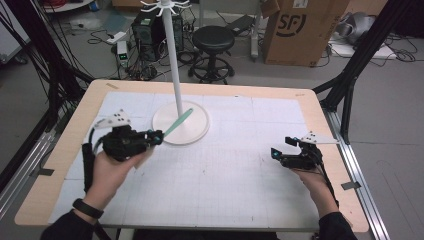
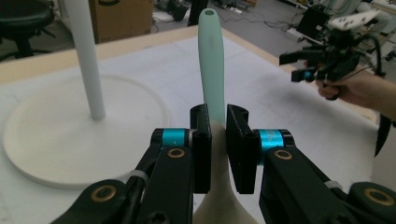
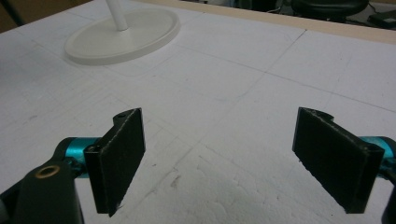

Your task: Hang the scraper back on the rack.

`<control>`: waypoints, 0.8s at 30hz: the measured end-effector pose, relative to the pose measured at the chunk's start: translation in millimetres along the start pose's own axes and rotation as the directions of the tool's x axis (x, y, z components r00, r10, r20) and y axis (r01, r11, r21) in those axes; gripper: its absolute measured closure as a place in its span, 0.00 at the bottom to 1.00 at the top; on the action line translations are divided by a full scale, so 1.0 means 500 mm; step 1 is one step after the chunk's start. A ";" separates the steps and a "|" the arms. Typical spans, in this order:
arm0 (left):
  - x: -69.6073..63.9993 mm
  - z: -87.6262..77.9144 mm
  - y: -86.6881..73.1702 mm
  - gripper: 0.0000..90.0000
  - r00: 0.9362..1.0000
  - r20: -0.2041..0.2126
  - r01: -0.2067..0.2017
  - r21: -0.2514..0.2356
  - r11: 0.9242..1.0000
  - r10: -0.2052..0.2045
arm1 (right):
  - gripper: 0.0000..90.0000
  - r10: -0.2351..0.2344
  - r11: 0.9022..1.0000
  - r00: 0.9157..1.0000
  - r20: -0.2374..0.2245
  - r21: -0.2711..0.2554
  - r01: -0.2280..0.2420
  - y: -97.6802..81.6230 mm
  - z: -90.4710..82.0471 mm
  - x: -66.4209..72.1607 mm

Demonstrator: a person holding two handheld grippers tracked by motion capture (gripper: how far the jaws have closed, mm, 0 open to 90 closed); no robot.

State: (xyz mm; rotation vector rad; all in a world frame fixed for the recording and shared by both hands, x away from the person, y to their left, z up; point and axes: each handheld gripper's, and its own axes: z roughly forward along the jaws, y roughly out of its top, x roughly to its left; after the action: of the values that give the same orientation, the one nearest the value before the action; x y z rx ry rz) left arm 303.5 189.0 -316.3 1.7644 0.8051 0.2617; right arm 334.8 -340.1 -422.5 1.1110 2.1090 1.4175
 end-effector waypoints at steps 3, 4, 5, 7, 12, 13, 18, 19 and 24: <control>0.014 -0.036 0.050 0.90 1.000 -0.013 0.004 -0.037 0.999 -0.005 | 0.18 0.004 1.000 1.000 -0.003 0.002 -0.004 0.000 0.000 0.000; 0.017 -0.047 0.065 0.90 1.000 -0.022 -0.004 -0.043 0.999 0.003 | 0.18 0.004 1.000 1.000 -0.003 0.000 -0.004 0.000 0.001 0.000; 0.020 -0.056 0.080 0.90 1.000 -0.029 -0.012 -0.052 0.999 0.010 | 0.18 0.004 1.000 1.000 -0.003 0.000 -0.004 0.000 0.001 0.000; 0.023 -0.072 0.105 0.90 0.999 -0.046 -0.029 -0.060 0.998 0.027 | 0.18 0.007 1.000 1.000 -0.002 0.002 -0.007 0.000 0.001 0.000; 0.033 -0.113 0.172 0.90 0.997 -0.059 -0.049 -0.117 0.992 0.043 | 0.18 0.006 1.000 1.000 -0.004 0.004 -0.006 -0.001 0.001 0.000; 0.034 -0.124 0.191 0.90 0.997 -0.065 -0.059 -0.134 0.989 0.050 | 0.18 0.005 1.000 1.000 -0.004 0.005 -0.005 -0.001 0.001 -0.001; 0.033 -0.141 0.232 0.90 0.996 -0.065 -0.072 -0.160 0.984 0.062 | 0.18 0.010 1.000 1.000 -0.006 0.008 -0.010 -0.001 0.002 0.000; 0.033 -0.144 0.241 0.90 0.996 -0.066 -0.073 -0.162 0.984 0.063 | 0.18 0.011 1.000 1.000 -0.006 0.010 -0.011 -0.001 0.002 0.000; 0.027 -0.154 0.283 0.90 0.993 -0.074 -0.101 -0.168 0.981 0.090 | 0.18 0.011 1.000 1.000 -0.006 0.009 -0.011 -0.001 0.003 0.000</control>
State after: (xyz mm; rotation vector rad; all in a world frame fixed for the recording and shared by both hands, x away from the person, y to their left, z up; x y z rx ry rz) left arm 326.1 235.8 -163.2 1.6406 0.7230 0.4428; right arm 335.8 -339.5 -423.8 1.1246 2.1194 1.4194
